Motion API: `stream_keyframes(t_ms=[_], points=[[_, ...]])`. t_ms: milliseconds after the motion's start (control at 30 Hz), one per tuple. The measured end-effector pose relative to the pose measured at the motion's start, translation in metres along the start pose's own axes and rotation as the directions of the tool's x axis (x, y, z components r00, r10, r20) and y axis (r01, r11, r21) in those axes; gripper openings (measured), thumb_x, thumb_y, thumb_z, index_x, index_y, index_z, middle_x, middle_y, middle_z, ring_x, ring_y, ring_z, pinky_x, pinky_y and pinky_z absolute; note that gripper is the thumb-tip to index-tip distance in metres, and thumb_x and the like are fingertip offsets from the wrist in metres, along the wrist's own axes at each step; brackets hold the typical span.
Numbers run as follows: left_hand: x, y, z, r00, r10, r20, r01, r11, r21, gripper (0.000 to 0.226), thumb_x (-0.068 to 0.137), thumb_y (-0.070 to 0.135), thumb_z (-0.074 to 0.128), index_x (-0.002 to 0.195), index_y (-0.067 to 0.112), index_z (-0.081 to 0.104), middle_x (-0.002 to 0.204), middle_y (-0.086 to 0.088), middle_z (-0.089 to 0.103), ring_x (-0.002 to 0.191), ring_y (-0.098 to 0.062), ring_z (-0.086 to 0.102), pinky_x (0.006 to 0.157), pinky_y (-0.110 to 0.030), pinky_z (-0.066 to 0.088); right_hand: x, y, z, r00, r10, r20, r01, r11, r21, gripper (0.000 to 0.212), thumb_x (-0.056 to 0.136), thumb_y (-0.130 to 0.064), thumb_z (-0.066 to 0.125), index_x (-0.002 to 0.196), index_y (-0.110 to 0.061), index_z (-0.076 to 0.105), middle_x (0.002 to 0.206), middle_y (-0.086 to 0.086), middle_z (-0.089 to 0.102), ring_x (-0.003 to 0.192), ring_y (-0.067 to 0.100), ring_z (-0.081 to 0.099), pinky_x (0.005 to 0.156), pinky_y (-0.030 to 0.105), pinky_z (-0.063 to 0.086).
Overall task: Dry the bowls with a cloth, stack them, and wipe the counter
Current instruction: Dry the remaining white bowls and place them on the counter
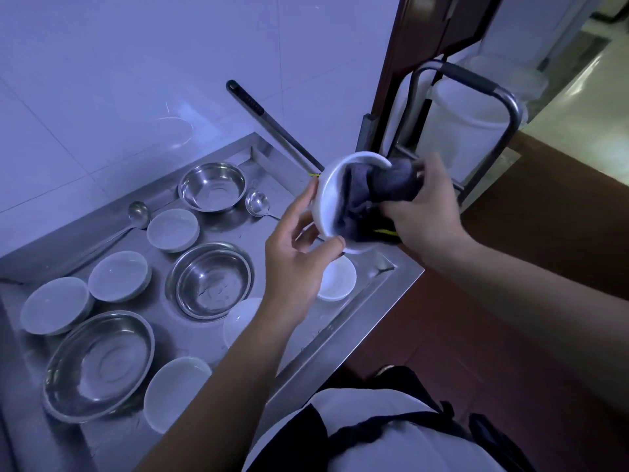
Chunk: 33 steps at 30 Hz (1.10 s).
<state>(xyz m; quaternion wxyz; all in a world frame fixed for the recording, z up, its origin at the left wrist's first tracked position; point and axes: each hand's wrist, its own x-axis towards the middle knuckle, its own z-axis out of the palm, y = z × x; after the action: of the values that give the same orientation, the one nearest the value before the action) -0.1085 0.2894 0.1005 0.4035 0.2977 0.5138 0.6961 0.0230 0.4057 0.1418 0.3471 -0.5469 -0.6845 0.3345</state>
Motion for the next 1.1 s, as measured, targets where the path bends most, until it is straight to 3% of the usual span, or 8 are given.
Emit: stream_keyframes(t_ms=[133,200,433,533,700,900,1000,1100], points=[[0.009,0.018,-0.011,0.984,-0.106,0.145,0.091,0.990,0.109,0.078,0.082,-0.017,0.059,0.123,0.049,0.065,0.111,-0.014,0.071,0.089,-0.017,0.068,0.085,-0.058,0.059,0.014,-0.031,-0.014,0.792,-0.572,0.213,0.607,0.702,-0.373,0.041,0.069,-0.007,0.070,0.105,-0.014,0.051,0.096,0.000,0.060,0.087,0.031,0.055,0.065,0.042,0.047],[0.014,0.026,-0.018,0.963,-0.145,0.228,0.117,0.984,0.133,0.078,0.084,-0.017,0.056,0.126,0.048,0.064,0.106,-0.013,0.072,0.089,-0.024,0.068,0.089,-0.062,0.057,0.025,-0.045,-0.020,0.676,-0.636,0.372,0.736,0.572,-0.361,0.038,0.072,-0.012,0.073,0.107,-0.012,0.056,0.096,0.000,0.062,0.085,0.024,0.056,0.066,0.039,0.044],[0.009,0.021,-0.043,0.978,-0.151,0.140,0.159,0.986,-0.044,0.075,0.087,-0.013,0.061,0.143,0.037,0.056,0.124,-0.012,0.068,0.109,-0.032,0.069,0.091,-0.055,0.058,0.033,-0.033,-0.043,0.852,-0.444,0.277,0.421,0.896,0.142,0.043,0.075,0.000,0.085,0.110,-0.004,0.061,0.101,0.001,0.062,0.089,0.011,0.061,0.078,0.023,0.053],[0.003,0.022,-0.049,0.992,-0.106,0.067,0.113,0.988,-0.105,0.075,0.087,-0.017,0.058,0.144,0.032,0.054,0.114,0.004,0.072,0.109,-0.021,0.070,0.080,-0.041,0.061,0.019,-0.003,-0.045,0.925,-0.344,0.160,0.339,0.939,0.054,0.041,0.073,-0.004,0.086,0.106,-0.017,0.065,0.098,0.002,0.063,0.081,-0.002,0.062,0.073,0.013,0.049],[-0.003,0.016,-0.052,0.995,-0.096,0.022,0.099,0.986,-0.133,0.078,0.087,-0.019,0.058,0.144,0.033,0.053,0.115,0.008,0.072,0.119,-0.024,0.065,0.088,-0.047,0.059,-0.011,0.050,-0.036,0.960,-0.167,0.226,0.163,0.986,0.035,0.059,0.074,0.001,0.084,0.117,-0.028,0.055,0.101,-0.009,0.067,0.090,0.011,0.065,0.083,0.030,0.055],[-0.006,0.007,-0.047,0.995,-0.098,0.035,0.100,0.994,-0.047,0.077,0.078,-0.006,0.068,0.134,0.046,0.060,0.120,0.005,0.070,0.117,-0.019,0.066,0.088,-0.045,0.059,-0.043,0.079,-0.023,0.907,-0.222,0.359,0.267,0.960,-0.081,0.055,0.075,0.016,0.071,0.098,-0.034,0.067,0.113,0.004,0.051,0.107,0.021,0.055,0.089,0.007,0.040],[-0.008,0.003,-0.043,0.993,-0.110,0.035,0.110,0.994,-0.005,0.073,0.075,0.001,0.070,0.125,0.052,0.063,0.117,0.005,0.069,0.110,-0.014,0.067,0.088,-0.045,0.060,-0.050,0.090,-0.023,0.891,-0.313,0.329,0.403,0.879,-0.254,0.050,0.072,0.015,0.071,0.098,-0.027,0.077,0.124,0.005,0.043,0.114,0.017,0.042,0.095,0.031,0.041],[-0.011,-0.003,-0.040,0.989,-0.139,0.041,0.139,0.990,0.004,0.073,0.074,0.001,0.069,0.126,0.053,0.063,0.115,0.006,0.070,0.106,-0.013,0.068,0.088,-0.044,0.060,-0.051,0.089,-0.032,0.938,-0.177,0.298,0.250,0.941,-0.228,0.045,0.076,0.014,0.069,0.100,-0.023,0.077,0.121,0.003,0.041,0.104,0.006,0.045,0.090,0.030,0.044]])
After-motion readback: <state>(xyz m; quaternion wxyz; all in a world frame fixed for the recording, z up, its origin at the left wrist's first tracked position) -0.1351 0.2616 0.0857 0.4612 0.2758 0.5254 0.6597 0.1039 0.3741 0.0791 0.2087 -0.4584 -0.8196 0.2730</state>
